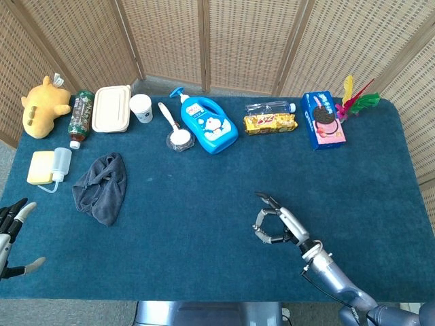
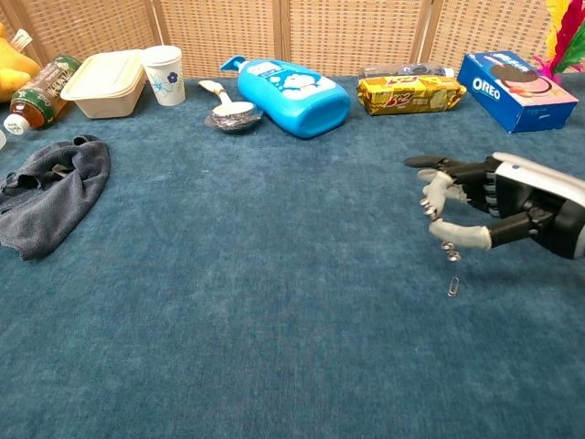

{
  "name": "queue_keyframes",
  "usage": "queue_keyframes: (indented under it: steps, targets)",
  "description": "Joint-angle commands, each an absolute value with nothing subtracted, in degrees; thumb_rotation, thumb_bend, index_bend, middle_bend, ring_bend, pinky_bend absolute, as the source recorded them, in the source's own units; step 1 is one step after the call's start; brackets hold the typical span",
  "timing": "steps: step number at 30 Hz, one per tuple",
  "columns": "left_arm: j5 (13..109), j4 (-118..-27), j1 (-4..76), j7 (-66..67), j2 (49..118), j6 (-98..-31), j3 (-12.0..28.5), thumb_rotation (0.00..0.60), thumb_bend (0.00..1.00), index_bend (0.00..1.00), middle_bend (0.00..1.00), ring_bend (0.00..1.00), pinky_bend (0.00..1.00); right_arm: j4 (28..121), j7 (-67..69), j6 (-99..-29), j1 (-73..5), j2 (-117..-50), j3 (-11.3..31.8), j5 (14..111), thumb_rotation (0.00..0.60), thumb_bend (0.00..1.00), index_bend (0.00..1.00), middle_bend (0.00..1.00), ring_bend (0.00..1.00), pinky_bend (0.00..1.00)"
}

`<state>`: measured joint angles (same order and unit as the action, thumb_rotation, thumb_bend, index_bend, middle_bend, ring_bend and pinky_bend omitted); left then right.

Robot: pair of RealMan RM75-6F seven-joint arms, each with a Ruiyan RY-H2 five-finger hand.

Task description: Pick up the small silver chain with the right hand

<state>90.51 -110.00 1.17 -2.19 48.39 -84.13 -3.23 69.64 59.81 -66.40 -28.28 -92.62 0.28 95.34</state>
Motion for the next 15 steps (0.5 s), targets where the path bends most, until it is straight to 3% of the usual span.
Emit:
queue_keyframes:
  steps: [1, 15]
  targets:
    - [90.58, -109.98, 1.11, -2.25, 48.36, -84.21, -3.27, 0.600, 0.21, 0.00, 0.00, 0.00, 0.00, 69.84, 59.93, -65.98, -28.72, -93.04, 0.25, 94.95, 0.600, 0.46, 0.77, 0.08, 0.00, 0.01]
    - [90.68, -109.80, 1.14, -2.57, 48.31, -84.12, -3.36, 0.600, 0.21, 0.00, 0.00, 0.00, 0.00, 70.30, 57.38, -65.04, -29.47, -94.56, 0.06, 93.21, 0.600, 0.46, 0.77, 0.08, 0.00, 0.01]
